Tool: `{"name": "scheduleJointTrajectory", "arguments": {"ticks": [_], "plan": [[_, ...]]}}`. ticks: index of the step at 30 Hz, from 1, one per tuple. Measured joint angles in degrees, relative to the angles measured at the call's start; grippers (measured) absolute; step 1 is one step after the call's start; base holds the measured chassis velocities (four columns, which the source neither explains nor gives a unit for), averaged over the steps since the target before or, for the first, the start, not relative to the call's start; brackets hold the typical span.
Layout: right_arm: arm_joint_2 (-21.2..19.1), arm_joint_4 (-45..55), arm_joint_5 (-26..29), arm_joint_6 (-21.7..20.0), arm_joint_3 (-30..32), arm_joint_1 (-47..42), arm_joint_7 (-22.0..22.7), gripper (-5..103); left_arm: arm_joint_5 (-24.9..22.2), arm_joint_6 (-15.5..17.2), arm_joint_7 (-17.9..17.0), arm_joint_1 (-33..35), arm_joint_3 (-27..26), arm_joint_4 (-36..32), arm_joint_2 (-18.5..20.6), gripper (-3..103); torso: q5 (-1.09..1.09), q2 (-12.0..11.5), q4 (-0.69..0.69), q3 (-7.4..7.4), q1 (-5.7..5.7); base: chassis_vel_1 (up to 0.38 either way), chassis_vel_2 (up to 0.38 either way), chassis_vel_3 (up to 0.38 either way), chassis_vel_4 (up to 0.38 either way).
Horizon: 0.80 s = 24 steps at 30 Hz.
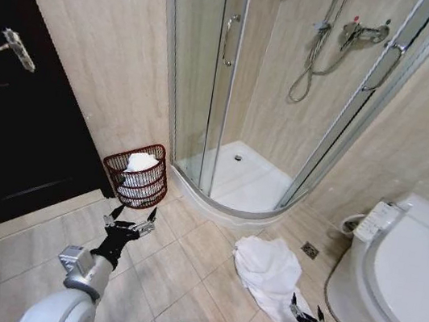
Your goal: Discard the used towel into the hamper.
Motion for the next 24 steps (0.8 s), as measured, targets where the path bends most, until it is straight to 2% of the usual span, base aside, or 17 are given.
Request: {"name": "scheduleJointTrajectory", "arguments": {"ticks": [12, 17, 24], "plan": [[-0.1, -1.1, 0.7, 1.8, -0.1, 0.5, -0.2, 100, 0.0, 0.0, 0.0, 0.0, 0.0, 0.0, 0.0, 100, -0.01, -2.4, 0.00, -1.43, -0.95, 0.000, 0.000, 0.000, 0.000], [-0.2, -0.1, -0.1, 1.3, -0.1, -0.3, 1.3, 100, 0.0, 0.0, 0.0, 0.0, 0.0, 0.0, 0.0, 100, 0.00, -3.8, 0.00, -2.32, -1.52, 0.000, 0.000, 0.000, 0.000], [0.1, 4.7, -0.2, 1.0, 0.3, -2.3, -0.8, 100, 0.0, 0.0, 0.0, 0.0, 0.0, 0.0, 0.0, 100, 0.00, -5.6, 0.01, -3.36, -2.24, 0.000, 0.000, 0.000, 0.000]]}}
